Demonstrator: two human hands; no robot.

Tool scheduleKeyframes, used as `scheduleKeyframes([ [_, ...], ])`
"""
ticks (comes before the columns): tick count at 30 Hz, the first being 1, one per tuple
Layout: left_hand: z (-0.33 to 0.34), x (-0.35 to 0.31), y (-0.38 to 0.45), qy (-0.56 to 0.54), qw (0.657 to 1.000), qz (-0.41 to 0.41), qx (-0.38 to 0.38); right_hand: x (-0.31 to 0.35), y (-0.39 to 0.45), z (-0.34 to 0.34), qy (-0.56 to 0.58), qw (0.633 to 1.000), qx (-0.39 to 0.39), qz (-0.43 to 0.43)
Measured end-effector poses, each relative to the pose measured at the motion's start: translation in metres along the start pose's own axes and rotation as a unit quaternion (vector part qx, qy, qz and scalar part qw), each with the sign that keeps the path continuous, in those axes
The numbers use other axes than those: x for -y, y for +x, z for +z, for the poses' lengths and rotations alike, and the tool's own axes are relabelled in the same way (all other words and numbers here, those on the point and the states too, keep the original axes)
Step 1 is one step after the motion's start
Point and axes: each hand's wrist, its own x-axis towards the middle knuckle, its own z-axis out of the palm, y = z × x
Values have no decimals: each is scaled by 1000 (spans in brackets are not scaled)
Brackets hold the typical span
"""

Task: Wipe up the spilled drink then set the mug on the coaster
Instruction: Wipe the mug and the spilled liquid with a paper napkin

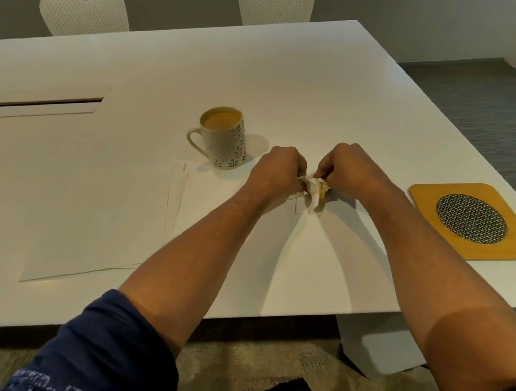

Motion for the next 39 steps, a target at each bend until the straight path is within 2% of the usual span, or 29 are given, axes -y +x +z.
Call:
scheduleKeyframes([
  [11, -17, 6, -4, 23, 993, 42, 106, 9, -4, -17, -30, 987, 152, -41],
  [18, -28, 13, -17, 23, 982, 26, 183, 30, -22, -8, -59, 970, 217, -94],
  [23, -34, 19, -26, 10, 971, 5, 239, 40, -35, 2, -38, 957, 264, -117],
  [30, -40, 23, -38, -10, 945, -3, 328, 47, -56, 16, 6, 942, 307, -137],
  [39, -46, 19, -36, 55, 934, 12, 353, 68, -68, 16, 10, 940, 317, -123],
])
